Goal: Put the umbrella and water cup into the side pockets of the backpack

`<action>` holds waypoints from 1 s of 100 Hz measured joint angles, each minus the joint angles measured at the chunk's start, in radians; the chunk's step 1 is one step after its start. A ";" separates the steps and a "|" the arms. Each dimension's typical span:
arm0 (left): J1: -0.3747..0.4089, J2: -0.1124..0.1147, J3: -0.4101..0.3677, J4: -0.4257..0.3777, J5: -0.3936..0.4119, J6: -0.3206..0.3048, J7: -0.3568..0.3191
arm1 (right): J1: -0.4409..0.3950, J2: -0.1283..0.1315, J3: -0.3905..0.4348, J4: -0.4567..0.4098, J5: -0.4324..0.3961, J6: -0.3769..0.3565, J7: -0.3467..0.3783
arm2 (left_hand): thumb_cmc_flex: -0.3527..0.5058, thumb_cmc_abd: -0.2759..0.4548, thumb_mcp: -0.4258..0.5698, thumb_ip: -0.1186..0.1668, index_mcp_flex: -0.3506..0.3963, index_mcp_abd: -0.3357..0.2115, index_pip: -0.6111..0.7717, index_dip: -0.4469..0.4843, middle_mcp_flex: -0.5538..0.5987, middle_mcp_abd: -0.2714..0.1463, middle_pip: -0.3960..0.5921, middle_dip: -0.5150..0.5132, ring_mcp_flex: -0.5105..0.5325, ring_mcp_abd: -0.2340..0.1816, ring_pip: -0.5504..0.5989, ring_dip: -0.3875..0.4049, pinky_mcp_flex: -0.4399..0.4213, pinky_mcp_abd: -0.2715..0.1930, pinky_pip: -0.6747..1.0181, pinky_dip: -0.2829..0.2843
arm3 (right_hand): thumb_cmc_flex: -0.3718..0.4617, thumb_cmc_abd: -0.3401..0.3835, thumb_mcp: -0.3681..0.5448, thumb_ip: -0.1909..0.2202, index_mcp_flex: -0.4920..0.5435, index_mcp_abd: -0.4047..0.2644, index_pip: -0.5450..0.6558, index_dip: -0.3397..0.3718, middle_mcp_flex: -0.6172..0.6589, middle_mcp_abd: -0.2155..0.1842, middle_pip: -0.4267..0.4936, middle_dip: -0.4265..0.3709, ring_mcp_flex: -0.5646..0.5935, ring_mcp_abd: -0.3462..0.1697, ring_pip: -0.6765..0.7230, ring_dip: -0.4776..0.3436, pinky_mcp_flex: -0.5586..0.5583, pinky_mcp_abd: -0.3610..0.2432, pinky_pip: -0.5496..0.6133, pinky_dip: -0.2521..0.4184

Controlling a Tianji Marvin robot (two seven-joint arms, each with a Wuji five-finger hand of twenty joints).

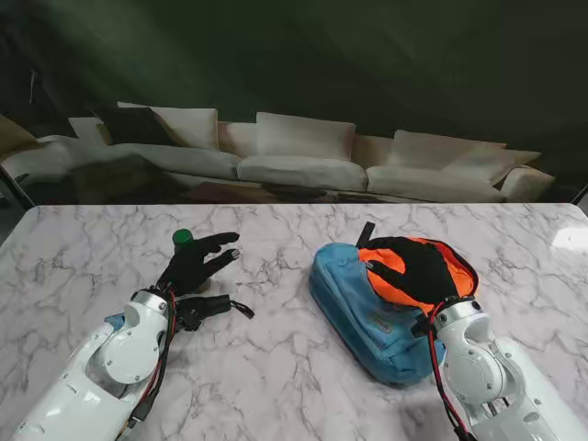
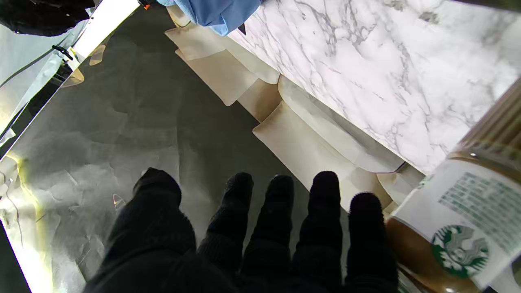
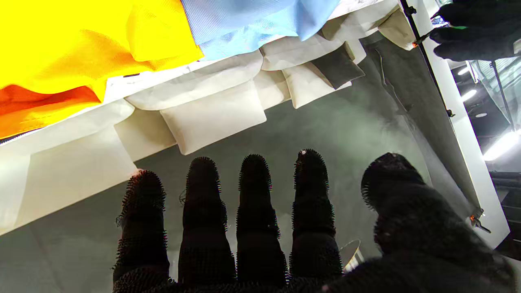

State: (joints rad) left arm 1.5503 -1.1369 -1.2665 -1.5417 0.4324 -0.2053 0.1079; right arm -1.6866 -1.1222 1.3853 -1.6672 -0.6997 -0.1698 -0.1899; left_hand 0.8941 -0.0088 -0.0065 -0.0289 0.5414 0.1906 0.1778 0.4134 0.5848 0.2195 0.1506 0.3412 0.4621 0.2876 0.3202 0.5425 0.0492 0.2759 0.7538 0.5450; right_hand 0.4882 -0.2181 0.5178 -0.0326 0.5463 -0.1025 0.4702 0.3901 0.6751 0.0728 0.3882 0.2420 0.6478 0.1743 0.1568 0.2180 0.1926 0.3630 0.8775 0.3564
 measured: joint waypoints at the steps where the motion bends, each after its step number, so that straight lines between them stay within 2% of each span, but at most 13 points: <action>1: 0.000 0.000 0.000 0.000 0.000 0.000 0.000 | 0.000 0.000 0.000 0.000 0.000 0.000 0.000 | 0.000 0.000 0.000 0.000 0.000 0.000 0.000 0.000 0.000 0.000 0.000 0.000 0.000 0.000 0.000 0.000 0.000 0.000 0.000 0.000 | 0.000 0.000 0.000 0.000 0.000 0.000 0.000 0.000 0.000 0.000 0.000 0.000 0.000 0.000 0.000 0.000 0.000 0.000 0.000 0.000; 29: 0.001 0.000 -0.001 -0.001 0.002 -0.002 0.002 | -0.009 0.000 0.001 -0.009 -0.004 0.000 -0.003 | 0.000 0.000 0.000 0.000 0.000 0.000 0.000 0.000 0.000 0.000 0.000 0.000 0.000 0.000 0.000 0.000 0.000 0.000 0.000 0.000 | 0.000 0.000 -0.002 0.000 -0.004 0.000 -0.001 0.000 -0.008 0.000 0.000 0.000 -0.002 0.000 0.000 0.000 -0.007 0.000 0.000 0.000; 34: 0.001 0.000 0.000 0.000 0.002 -0.002 0.002 | -0.009 0.000 0.001 -0.010 -0.004 0.001 -0.002 | 0.000 0.000 0.000 0.000 0.000 0.000 0.000 0.000 0.000 0.000 0.000 0.000 0.000 0.000 0.000 0.000 0.000 0.000 0.000 0.000 | -0.002 0.000 -0.016 0.000 -0.032 0.000 -0.013 0.000 -0.036 0.000 -0.007 0.000 -0.003 0.000 0.000 0.000 -0.009 0.000 0.000 0.000; 52: 0.000 0.000 0.001 0.000 -0.004 -0.001 0.001 | -0.012 0.002 -0.007 -0.014 -0.020 0.002 -0.004 | 0.000 0.000 0.000 0.000 0.000 0.000 0.000 0.000 0.000 0.000 0.000 0.000 0.000 0.000 0.000 0.000 0.000 0.000 0.000 0.000 | -0.163 -0.020 -0.048 -0.001 -0.154 0.014 -0.062 0.000 -0.204 0.002 -0.026 -0.002 -0.121 -0.001 -0.026 0.002 -0.071 -0.001 -0.057 -0.012; 62: 0.001 -0.001 -0.001 0.000 -0.005 0.000 0.001 | -0.020 0.007 -0.018 -0.026 -0.070 0.020 -0.008 | 0.000 0.000 0.000 0.000 0.000 0.000 0.000 0.000 0.000 0.000 0.000 0.000 0.000 0.000 0.000 0.000 0.000 0.000 0.000 0.000 | -0.195 -0.028 -0.048 -0.009 -0.175 0.024 -0.074 0.000 -0.254 0.003 -0.032 -0.011 -0.167 -0.001 -0.042 -0.005 -0.097 -0.002 -0.085 -0.015; 81: 0.001 -0.004 -0.010 0.002 -0.005 -0.002 0.011 | -0.023 0.017 -0.076 -0.041 -0.083 0.076 -0.005 | 0.000 0.000 0.000 0.000 0.000 0.000 0.000 0.000 0.000 0.000 0.000 0.000 0.000 0.000 0.000 0.000 0.000 0.000 0.000 0.000 | -0.198 -0.030 -0.048 -0.011 -0.176 0.024 -0.075 0.000 -0.317 0.015 -0.037 -0.012 -0.203 -0.004 -0.062 -0.014 -0.117 -0.002 -0.127 -0.025; 93: -0.001 -0.004 -0.012 0.007 -0.001 -0.004 0.018 | -0.013 0.025 -0.123 -0.042 -0.153 0.104 0.032 | 0.000 0.000 0.000 0.000 0.000 0.000 0.000 0.000 0.000 0.000 0.000 0.000 0.000 0.000 0.000 0.000 0.000 0.000 0.000 0.000 | -0.198 -0.029 -0.048 -0.011 -0.205 0.025 -0.089 0.000 -0.341 0.015 -0.037 -0.012 -0.217 -0.013 -0.064 -0.015 -0.120 -0.004 -0.138 -0.025; 100: -0.004 -0.004 -0.012 0.011 0.009 -0.004 0.020 | 0.002 0.028 -0.150 -0.034 -0.156 0.118 0.049 | 0.000 0.000 0.000 0.000 0.000 0.000 0.000 0.000 0.000 0.000 0.000 0.000 0.000 0.000 0.000 0.000 0.000 0.000 0.000 0.000 | -0.198 -0.029 -0.048 -0.011 -0.218 0.042 -0.100 0.000 -0.346 0.015 -0.037 -0.013 -0.226 -0.013 -0.064 -0.016 -0.120 -0.005 -0.145 -0.025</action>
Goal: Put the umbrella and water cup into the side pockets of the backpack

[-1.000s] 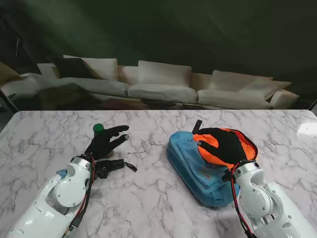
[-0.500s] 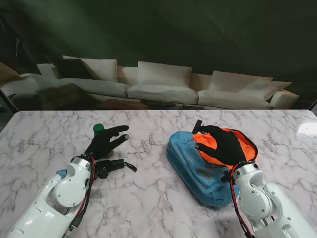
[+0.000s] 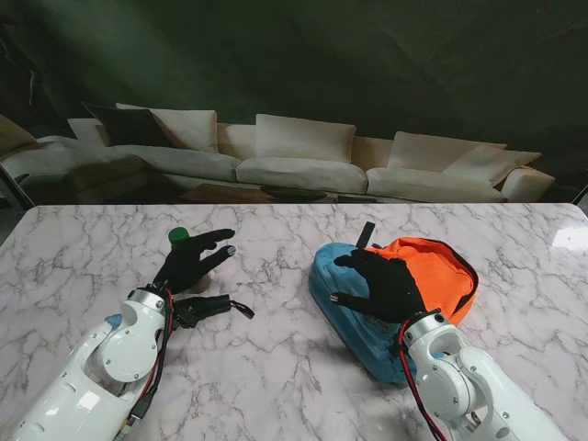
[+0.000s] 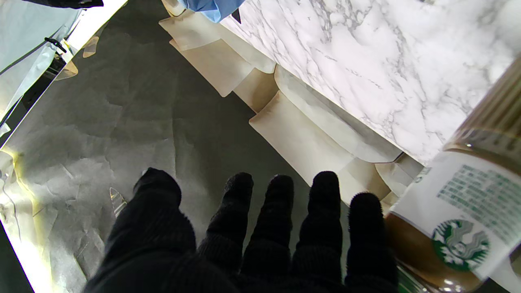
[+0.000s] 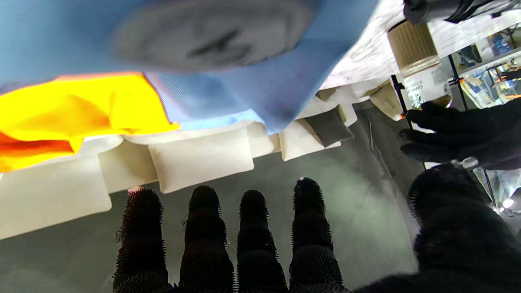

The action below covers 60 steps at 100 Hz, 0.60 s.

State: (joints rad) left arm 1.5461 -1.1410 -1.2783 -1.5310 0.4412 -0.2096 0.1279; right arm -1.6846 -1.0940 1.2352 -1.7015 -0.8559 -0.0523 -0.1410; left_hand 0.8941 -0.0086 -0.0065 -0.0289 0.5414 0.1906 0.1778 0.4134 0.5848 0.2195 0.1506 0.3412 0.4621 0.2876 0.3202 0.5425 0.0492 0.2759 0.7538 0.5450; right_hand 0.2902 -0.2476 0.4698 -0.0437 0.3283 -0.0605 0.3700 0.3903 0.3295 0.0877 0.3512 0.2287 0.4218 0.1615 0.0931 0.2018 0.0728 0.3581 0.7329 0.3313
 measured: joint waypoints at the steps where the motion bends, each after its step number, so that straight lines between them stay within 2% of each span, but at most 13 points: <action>1: 0.000 0.000 0.000 0.000 0.001 0.000 0.000 | 0.003 0.000 -0.003 0.002 0.002 0.002 0.003 | 0.000 0.000 0.000 0.000 0.000 0.000 0.000 0.000 0.000 0.000 0.000 0.000 0.000 0.000 0.000 0.000 0.000 0.000 0.000 0.000 | 0.000 0.000 0.000 0.000 -0.010 0.006 -0.010 0.000 -0.009 0.000 0.000 -0.001 -0.001 0.000 0.000 -0.004 0.000 0.000 -0.001 0.000; 11: -0.003 0.000 0.000 0.003 0.004 0.000 0.000 | 0.031 0.001 -0.034 0.014 0.032 0.042 0.034 | 0.000 0.000 0.000 0.000 0.000 0.000 0.000 0.000 0.000 0.000 0.000 0.000 0.000 0.000 0.000 0.000 0.000 0.000 0.000 0.000 | -0.020 0.001 0.001 0.000 -0.067 0.062 -0.042 0.000 -0.034 0.012 -0.021 -0.019 -0.015 0.000 -0.010 -0.015 -0.003 -0.008 -0.019 0.000; 20: -0.004 0.000 0.000 0.004 0.004 -0.001 0.001 | 0.050 0.002 -0.059 0.020 0.014 0.100 0.043 | 0.000 0.000 0.000 0.000 0.000 0.000 0.000 0.000 0.000 0.000 0.000 0.000 0.000 0.000 0.000 0.000 0.000 0.000 0.000 0.000 | -0.064 -0.047 0.028 -0.002 -0.117 0.113 -0.133 -0.002 -0.067 0.034 -0.062 -0.046 -0.031 0.002 -0.027 -0.033 -0.013 -0.009 -0.055 0.000; 28: -0.004 0.000 -0.002 0.005 0.005 -0.008 0.002 | 0.059 0.004 -0.082 0.020 -0.041 0.170 0.046 | 0.000 0.000 0.000 0.000 0.000 0.000 0.000 0.000 0.000 0.000 0.000 0.000 0.000 0.000 0.000 0.000 0.000 0.000 0.000 0.000 | -0.128 -0.091 0.086 -0.018 -0.139 0.164 -0.207 -0.017 -0.087 0.051 -0.138 -0.082 -0.065 0.015 -0.049 -0.049 -0.022 -0.010 -0.099 -0.010; 36: -0.004 0.000 -0.004 0.006 0.007 -0.015 0.006 | 0.065 0.007 -0.108 0.019 -0.077 0.242 0.056 | 0.000 0.000 0.000 0.000 0.000 0.000 0.000 0.000 0.000 0.000 0.000 0.000 0.000 0.000 0.000 0.000 0.000 0.000 0.000 0.000 | -0.189 -0.105 0.129 -0.031 -0.150 0.198 -0.280 -0.027 -0.097 0.072 -0.242 -0.132 -0.100 0.033 -0.074 -0.107 -0.038 -0.011 -0.160 -0.044; 42: -0.004 0.000 -0.005 0.007 0.008 -0.016 0.008 | 0.070 0.009 -0.124 0.016 -0.078 0.290 0.082 | 0.000 0.000 0.000 0.000 0.000 0.000 0.000 0.000 0.000 0.000 0.000 0.000 0.000 0.000 0.000 0.000 0.000 0.000 0.000 0.000 | -0.242 -0.104 0.128 -0.041 -0.150 0.201 -0.323 -0.027 -0.095 0.075 -0.333 -0.184 -0.139 0.033 -0.082 -0.142 -0.057 -0.011 -0.212 -0.079; 43: -0.004 0.000 -0.005 0.008 0.008 -0.016 0.008 | 0.071 0.009 -0.127 0.015 -0.078 0.299 0.091 | 0.000 0.000 0.000 0.000 0.000 0.000 0.000 0.000 0.000 0.000 0.000 0.000 0.000 0.000 0.000 0.000 0.000 0.000 0.000 0.000 | -0.254 -0.104 0.149 -0.042 -0.150 0.202 -0.325 -0.027 -0.095 0.076 -0.342 -0.194 -0.140 0.033 -0.083 -0.143 -0.061 -0.011 -0.218 -0.086; 52: -0.006 0.000 -0.003 0.012 0.008 -0.016 0.008 | 0.078 0.014 -0.146 0.001 -0.087 0.348 0.164 | 0.000 0.000 0.000 0.000 0.000 0.000 0.000 0.000 0.000 0.000 0.000 0.000 0.000 0.000 0.000 0.000 0.000 0.000 0.000 0.000 | -0.299 -0.104 0.165 -0.053 -0.150 0.210 -0.339 -0.027 -0.095 0.084 -0.357 -0.218 -0.172 0.038 -0.089 -0.163 -0.086 -0.011 -0.269 -0.124; 60: -0.008 0.000 -0.002 0.016 0.009 -0.017 0.008 | 0.088 0.020 -0.176 -0.003 -0.107 0.384 0.172 | 0.000 0.000 0.000 0.000 0.000 0.000 0.000 0.000 0.000 0.000 0.000 0.000 0.000 0.000 0.000 0.000 0.000 0.000 0.000 0.000 | -0.303 -0.104 0.163 -0.053 -0.148 0.210 -0.347 -0.027 -0.095 0.084 -0.365 -0.218 -0.186 0.038 -0.089 -0.164 -0.112 -0.011 -0.297 -0.143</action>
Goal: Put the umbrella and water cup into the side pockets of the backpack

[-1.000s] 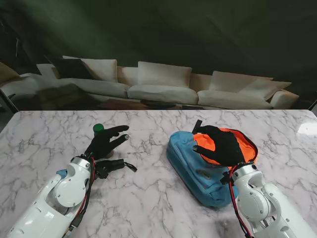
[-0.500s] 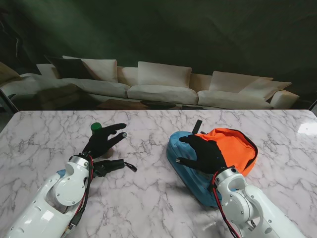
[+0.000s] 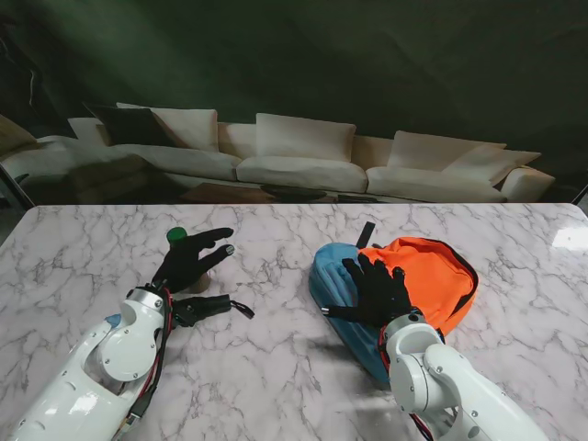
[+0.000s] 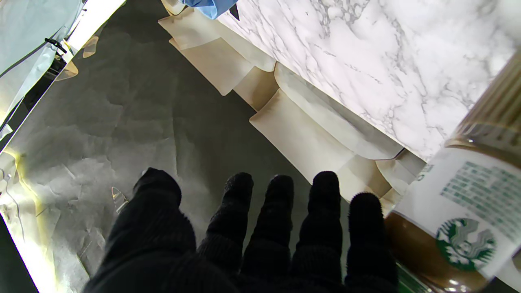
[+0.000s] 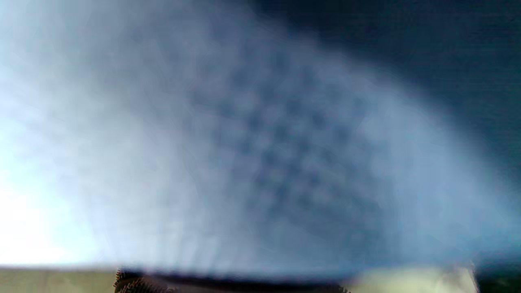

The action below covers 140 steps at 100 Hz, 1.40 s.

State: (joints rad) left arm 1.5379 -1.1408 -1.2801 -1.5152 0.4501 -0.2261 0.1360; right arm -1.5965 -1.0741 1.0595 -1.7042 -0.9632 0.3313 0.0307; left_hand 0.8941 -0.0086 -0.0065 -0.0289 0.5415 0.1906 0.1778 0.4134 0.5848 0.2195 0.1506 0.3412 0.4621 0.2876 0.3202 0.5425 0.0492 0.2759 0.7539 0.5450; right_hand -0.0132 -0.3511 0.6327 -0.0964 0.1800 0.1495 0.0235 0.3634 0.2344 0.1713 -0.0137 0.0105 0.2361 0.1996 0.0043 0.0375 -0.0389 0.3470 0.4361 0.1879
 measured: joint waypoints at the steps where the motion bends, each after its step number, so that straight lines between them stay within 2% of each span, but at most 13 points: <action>1: 0.000 0.000 0.000 0.000 0.001 0.000 0.000 | 0.002 0.001 -0.005 0.000 -0.001 0.006 0.000 | 0.000 0.000 0.000 0.000 0.000 0.000 0.000 0.000 0.000 0.000 0.000 0.000 0.000 0.000 0.000 0.000 0.000 0.000 0.000 0.000 | 0.000 0.000 0.000 0.000 0.000 0.000 0.000 0.000 0.000 0.000 0.000 0.000 -0.002 0.000 0.000 0.000 -0.002 0.000 -0.001 -0.003; 13: -0.003 0.001 0.000 0.006 0.022 -0.007 0.002 | 0.014 0.002 -0.040 -0.006 -0.005 0.072 -0.002 | 0.000 0.000 0.000 0.000 0.000 0.000 0.000 0.000 0.000 0.000 0.000 0.000 0.000 0.000 0.000 0.000 0.000 0.000 0.000 0.000 | 0.000 0.002 -0.001 0.000 0.001 0.002 0.000 0.000 0.000 0.001 0.000 -0.001 -0.011 0.002 0.000 -0.001 -0.023 0.003 -0.025 -0.031; 26: -0.003 0.001 0.000 0.007 0.020 -0.009 0.005 | 0.013 0.001 -0.045 -0.033 -0.006 0.091 0.028 | 0.000 0.000 0.000 0.000 0.000 0.000 0.000 0.000 0.000 0.000 0.000 0.000 0.000 0.000 0.000 0.000 0.000 0.000 0.000 0.000 | 0.003 0.027 -0.013 0.000 0.002 0.015 0.000 0.014 0.000 0.013 0.000 -0.001 -0.011 0.004 0.000 -0.001 -0.023 0.013 -0.026 -0.068; 34: -0.003 0.001 -0.001 0.007 0.019 -0.009 0.007 | 0.005 0.001 -0.045 -0.066 -0.033 0.110 0.054 | 0.000 0.000 0.000 0.000 0.000 0.000 0.000 0.000 0.000 0.000 0.000 0.000 0.000 0.000 0.000 0.000 0.000 0.000 0.000 0.000 | 0.044 0.044 -0.016 0.000 0.002 0.015 0.000 0.015 0.000 0.013 0.000 -0.001 -0.011 0.004 0.000 -0.001 -0.023 0.013 -0.021 -0.071; 57: -0.003 0.000 -0.001 0.009 0.018 -0.012 0.011 | 0.004 0.003 -0.056 -0.100 -0.055 0.134 0.072 | 0.000 0.000 0.000 0.000 0.000 0.000 0.000 0.000 0.000 0.000 0.000 0.000 0.000 0.000 0.000 0.000 0.000 0.000 0.000 0.000 | 0.056 0.049 -0.039 0.000 0.002 0.015 0.000 0.016 0.000 -0.003 0.000 -0.001 -0.011 0.004 0.000 -0.001 -0.023 0.013 0.011 -0.079; 78: -0.003 0.000 -0.002 0.010 0.017 -0.015 0.012 | 0.054 0.009 -0.139 -0.082 -0.046 0.240 0.102 | 0.000 0.000 0.000 0.000 0.000 0.000 0.000 0.000 0.000 0.000 0.000 0.000 0.000 0.000 0.000 0.000 0.000 0.000 0.000 0.000 | 0.056 0.049 -0.049 0.000 0.000 0.015 -0.001 0.016 0.000 0.001 0.000 -0.001 -0.011 0.008 0.000 -0.001 -0.023 0.013 0.034 -0.079; 88: -0.003 0.000 -0.002 0.011 0.017 -0.015 0.012 | 0.086 0.009 -0.184 -0.065 -0.033 0.315 0.116 | 0.000 0.000 0.000 0.000 0.000 0.000 0.000 0.000 0.000 0.000 0.000 0.000 0.000 0.000 0.000 0.000 0.000 0.000 0.000 0.000 | 0.094 0.046 -0.048 0.000 -0.002 0.027 -0.024 0.016 0.000 0.018 0.000 -0.001 -0.009 0.030 0.000 -0.001 -0.023 0.013 0.039 -0.084; 102: -0.003 0.000 -0.002 0.012 0.017 -0.015 0.012 | 0.129 0.011 -0.239 -0.045 -0.021 0.384 0.150 | 0.000 0.000 0.000 0.000 0.000 0.000 0.000 0.000 0.000 0.000 0.000 0.000 0.000 0.000 0.000 0.000 0.000 0.000 0.000 0.000 | 0.119 0.000 -0.050 0.000 -0.002 0.045 -0.036 0.016 0.000 0.039 -0.001 -0.001 -0.008 0.044 0.000 -0.001 -0.023 0.013 0.041 -0.094; 115: -0.005 0.000 -0.001 0.014 0.018 -0.016 0.012 | 0.163 0.007 -0.271 -0.005 0.027 0.419 0.123 | 0.000 0.000 0.000 0.000 0.000 0.000 0.000 0.000 0.000 0.000 0.001 0.000 0.000 0.000 0.000 0.000 0.000 0.000 0.000 0.000 | 0.269 0.002 -0.071 0.006 -0.002 0.050 -0.050 -0.039 0.000 0.042 -0.001 -0.001 0.017 0.055 0.000 -0.001 -0.009 0.015 0.074 -0.131; 120: -0.006 0.000 0.000 0.016 0.020 -0.016 0.012 | 0.174 0.004 -0.281 0.014 0.054 0.432 0.107 | 0.000 0.000 0.000 0.000 0.000 0.000 0.000 0.000 0.000 0.000 0.001 0.000 0.000 0.000 0.000 0.000 0.000 0.000 0.000 0.000 | 0.376 0.002 -0.104 0.028 -0.002 0.045 -0.050 -0.076 0.000 0.037 -0.002 -0.002 0.035 0.066 0.000 -0.001 0.010 0.032 0.119 -0.140; 130: -0.008 0.001 0.001 0.019 0.028 -0.016 0.012 | 0.186 -0.005 -0.290 0.047 0.068 0.439 0.075 | 0.000 0.000 0.000 0.000 0.000 0.000 0.000 0.000 0.000 0.000 0.001 0.000 0.000 0.000 0.000 0.000 0.000 0.000 0.000 0.000 | 0.590 -0.005 -0.122 0.075 -0.002 -0.028 -0.050 -0.119 0.000 0.006 -0.003 -0.002 0.079 0.067 0.007 0.020 0.071 0.072 0.226 -0.134; 134: -0.009 0.001 0.001 0.020 0.030 -0.016 0.012 | 0.187 -0.010 -0.290 0.059 0.074 0.439 0.057 | 0.000 0.000 0.000 0.000 0.000 0.000 0.000 0.000 0.000 0.000 0.001 0.000 0.000 0.000 0.000 0.000 0.000 0.000 0.000 0.000 | 0.614 -0.007 -0.015 0.080 -0.002 -0.062 -0.050 -0.120 0.000 -0.004 -0.003 -0.002 0.094 0.063 0.022 0.041 0.098 0.086 0.279 -0.111; 140: -0.009 0.001 0.001 0.022 0.031 -0.016 0.012 | 0.187 -0.019 -0.289 0.077 0.097 0.439 0.017 | 0.000 0.000 0.000 0.000 0.000 0.000 0.000 0.000 0.000 0.000 0.001 0.000 0.000 0.000 0.000 0.000 0.000 0.000 0.000 0.000 | 0.651 -0.009 0.193 0.080 -0.002 -0.105 -0.047 -0.010 0.025 -0.023 -0.003 -0.002 0.145 0.043 0.063 0.079 0.157 0.091 0.359 -0.079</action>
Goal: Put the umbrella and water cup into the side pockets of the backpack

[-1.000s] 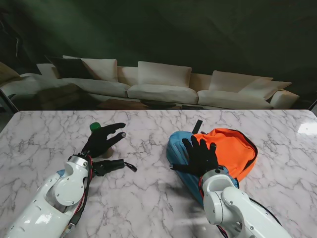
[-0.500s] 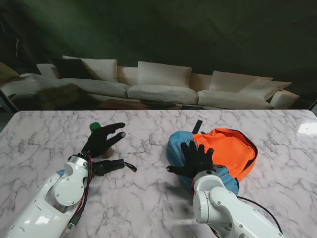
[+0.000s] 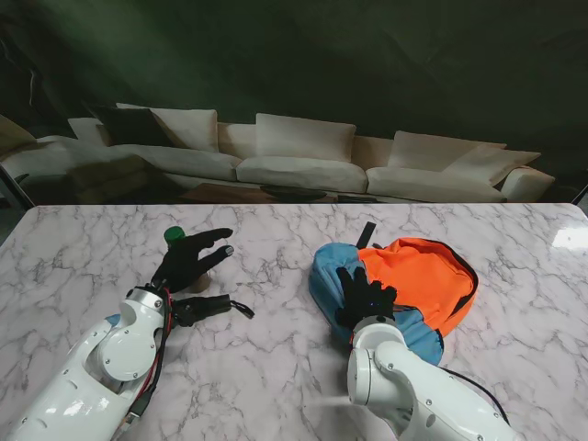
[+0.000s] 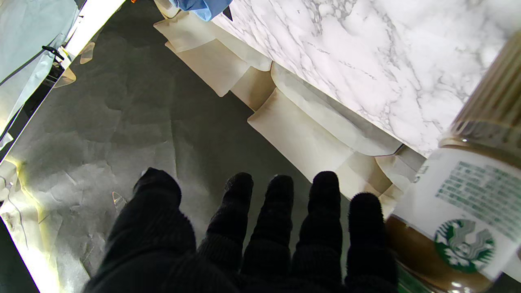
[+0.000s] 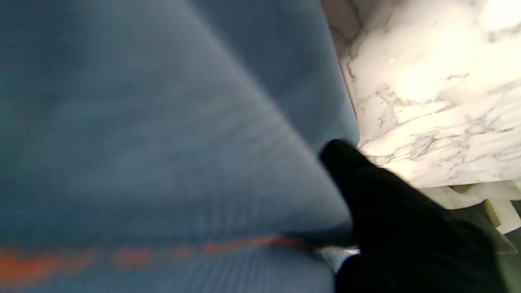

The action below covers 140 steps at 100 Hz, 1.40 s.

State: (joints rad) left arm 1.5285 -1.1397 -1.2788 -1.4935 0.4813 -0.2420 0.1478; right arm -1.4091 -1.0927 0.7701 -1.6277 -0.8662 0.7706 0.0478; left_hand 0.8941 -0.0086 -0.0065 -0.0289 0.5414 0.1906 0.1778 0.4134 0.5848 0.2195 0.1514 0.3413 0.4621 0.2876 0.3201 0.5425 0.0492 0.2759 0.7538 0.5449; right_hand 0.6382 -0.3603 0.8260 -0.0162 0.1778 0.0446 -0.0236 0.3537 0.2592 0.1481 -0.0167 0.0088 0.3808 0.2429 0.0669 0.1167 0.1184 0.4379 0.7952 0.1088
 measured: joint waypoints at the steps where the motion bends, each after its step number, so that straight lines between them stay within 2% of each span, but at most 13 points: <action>1: 0.000 0.000 0.000 0.000 0.000 0.000 0.000 | 0.000 -0.002 0.001 0.003 0.007 0.000 -0.009 | 0.000 0.000 0.000 0.000 0.000 0.000 0.000 0.000 0.000 0.000 0.000 0.000 0.000 0.000 0.000 0.000 0.000 0.000 0.000 0.000 | 0.000 0.000 0.025 0.000 0.000 -0.009 0.004 0.022 0.003 -0.003 0.000 0.000 0.009 -0.005 0.003 0.006 0.005 0.000 0.008 0.005; 7: 0.000 0.000 0.001 0.001 0.001 0.000 0.000 | -0.003 -0.015 0.010 0.017 0.046 -0.006 -0.060 | 0.000 0.000 0.000 0.000 0.000 0.000 0.000 0.000 0.000 0.000 0.000 0.000 0.000 0.000 0.000 0.000 0.000 0.000 0.000 0.000 | 0.069 -0.001 0.126 -0.016 -0.003 -0.063 0.067 0.142 0.058 -0.035 0.002 0.002 0.060 -0.028 0.053 0.020 0.076 0.000 0.021 0.022; 11: -0.001 0.000 0.001 0.001 0.001 0.000 0.000 | -0.006 -0.022 0.019 0.023 0.057 -0.013 -0.077 | 0.000 0.000 0.000 0.000 0.000 0.000 0.000 0.000 0.000 0.000 0.000 0.000 0.000 0.000 0.000 0.000 0.000 0.000 0.000 0.000 | 0.097 -0.009 0.171 -0.028 -0.015 -0.095 0.166 0.154 0.098 -0.056 0.007 0.024 0.096 -0.042 0.088 0.036 0.123 -0.006 0.022 0.031; 15: -0.001 0.000 0.001 0.001 0.002 0.000 0.000 | -0.008 -0.027 0.026 0.028 0.056 -0.024 -0.082 | 0.000 0.000 0.000 0.000 0.000 0.000 0.000 0.000 0.000 0.000 0.000 0.000 0.000 0.000 0.000 0.000 0.000 0.000 0.000 0.000 | 0.122 -0.023 0.206 -0.040 -0.017 -0.117 0.280 0.135 0.111 -0.082 0.094 0.079 0.137 -0.057 0.123 0.048 0.177 -0.018 0.031 0.036; 22: -0.001 0.000 0.001 0.001 0.002 0.000 0.000 | -0.013 -0.032 0.036 0.035 0.041 -0.049 -0.091 | 0.000 0.000 0.000 0.000 0.000 0.000 0.000 0.000 0.000 0.000 0.000 0.000 0.000 0.000 0.000 0.000 0.000 0.000 0.000 0.000 | 0.134 -0.044 0.244 -0.055 0.048 -0.129 0.444 0.071 0.114 -0.088 0.354 0.206 0.226 -0.097 0.198 0.088 0.288 -0.051 0.067 0.046; 25: -0.001 0.000 0.001 0.001 0.002 0.000 0.000 | -0.016 -0.034 0.040 0.039 0.037 -0.059 -0.104 | 0.000 0.000 0.000 0.000 0.000 0.000 0.000 0.000 0.000 0.000 0.000 0.000 0.000 0.000 0.000 0.000 0.000 0.000 0.000 0.000 | 0.148 -0.053 0.256 -0.060 0.108 -0.129 0.494 0.045 0.167 -0.088 0.440 0.239 0.279 -0.105 0.220 0.099 0.363 -0.114 0.155 0.073; 34: -0.001 0.000 0.002 0.001 0.004 0.000 0.000 | -0.027 -0.045 0.052 0.054 0.043 -0.077 -0.177 | 0.000 0.000 0.000 0.000 0.000 0.000 0.000 0.000 0.000 0.000 0.000 0.000 0.000 0.000 0.000 0.000 0.000 0.000 0.000 0.000 | 0.155 -0.064 0.274 -0.078 0.248 -0.130 0.554 -0.009 0.344 -0.089 0.525 0.277 0.420 -0.127 0.265 0.114 0.506 -0.197 0.265 0.094; 55: 0.005 0.002 0.000 -0.007 0.010 0.003 -0.002 | -0.047 -0.073 0.090 0.102 0.071 -0.159 -0.290 | 0.000 0.003 0.000 0.000 0.000 0.000 0.000 0.000 0.000 0.000 0.000 0.000 0.000 0.000 0.000 0.000 0.000 0.000 0.000 0.000 | 0.183 -0.124 0.327 -0.131 0.442 -0.131 0.591 -0.045 0.656 -0.101 0.564 0.292 0.620 -0.141 0.307 0.160 0.668 -0.239 0.359 0.093; 73: 0.010 0.003 0.000 -0.014 0.012 0.005 -0.005 | -0.068 -0.075 0.131 0.118 0.066 -0.274 -0.325 | 0.000 0.009 0.000 0.000 0.000 0.000 0.000 0.000 0.000 0.000 0.000 0.000 0.000 0.000 0.000 0.000 0.000 0.000 0.000 0.000 | 0.192 -0.166 0.351 -0.160 0.541 -0.131 0.592 -0.045 0.750 -0.110 0.572 0.293 0.693 -0.141 0.343 0.220 0.730 -0.241 0.419 0.093; 87: 0.011 0.003 0.001 -0.016 0.013 0.008 -0.005 | -0.102 -0.070 0.193 0.110 0.073 -0.447 -0.321 | 0.000 0.009 0.000 0.000 0.000 0.000 0.000 0.000 0.000 0.000 0.000 0.000 0.000 0.000 0.000 0.000 0.000 0.000 0.000 0.000 | 0.192 -0.176 0.353 -0.169 0.578 -0.131 0.604 -0.044 0.776 -0.110 0.572 0.293 0.710 -0.141 0.352 0.263 0.742 -0.241 0.434 0.097; 102: 0.009 0.005 0.007 -0.016 0.017 0.012 -0.007 | -0.133 -0.042 0.235 0.071 0.066 -0.642 -0.264 | 0.000 0.009 0.000 0.000 0.000 0.000 0.000 0.000 0.000 0.000 0.000 0.000 0.000 0.000 0.000 0.000 0.000 0.000 0.000 0.000 | 0.192 -0.186 0.353 -0.171 0.591 -0.131 0.616 -0.041 0.784 -0.110 0.572 0.296 0.719 -0.143 0.364 0.277 0.743 -0.241 0.435 0.106; 128: 0.006 0.006 0.018 -0.017 0.032 0.016 -0.012 | -0.137 -0.008 0.252 0.066 0.084 -0.996 -0.189 | 0.000 0.009 0.000 0.000 0.000 0.000 0.000 0.000 0.000 0.000 0.000 0.000 0.000 0.000 0.000 0.000 0.000 0.000 0.000 0.000 | 0.192 -0.186 0.353 -0.171 0.593 -0.135 0.641 -0.029 0.793 -0.114 0.572 0.308 0.729 -0.151 0.370 0.297 0.743 -0.248 0.440 0.120; 140: 0.004 0.007 0.020 -0.017 0.033 0.017 -0.013 | -0.132 -0.001 0.245 0.074 0.100 -1.080 -0.158 | 0.000 0.009 0.000 0.000 0.000 0.000 0.000 0.000 0.000 0.000 0.000 0.000 0.000 0.000 0.000 0.000 0.000 0.000 0.000 0.000 | 0.192 -0.187 0.353 -0.174 0.603 -0.164 0.666 -0.017 0.793 -0.132 0.572 0.319 0.731 -0.170 0.370 0.307 0.743 -0.263 0.440 0.127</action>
State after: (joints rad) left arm 1.5327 -1.1330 -1.2592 -1.5104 0.5140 -0.2247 0.1343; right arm -1.5410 -1.0935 1.0149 -1.5536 -0.7658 -0.3092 -0.1105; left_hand 0.8941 0.0006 -0.0065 -0.0289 0.5415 0.1906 0.1778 0.4134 0.5848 0.2195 0.1516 0.3414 0.4621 0.2877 0.3201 0.5425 0.0492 0.2759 0.7538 0.5449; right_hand 0.8302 -0.5469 1.1790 -0.1905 0.7810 -0.1198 0.6425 0.3370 1.0525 0.0157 0.5557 0.3277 1.1117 0.0730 0.4371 0.4241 0.8612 0.1750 1.2352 0.2358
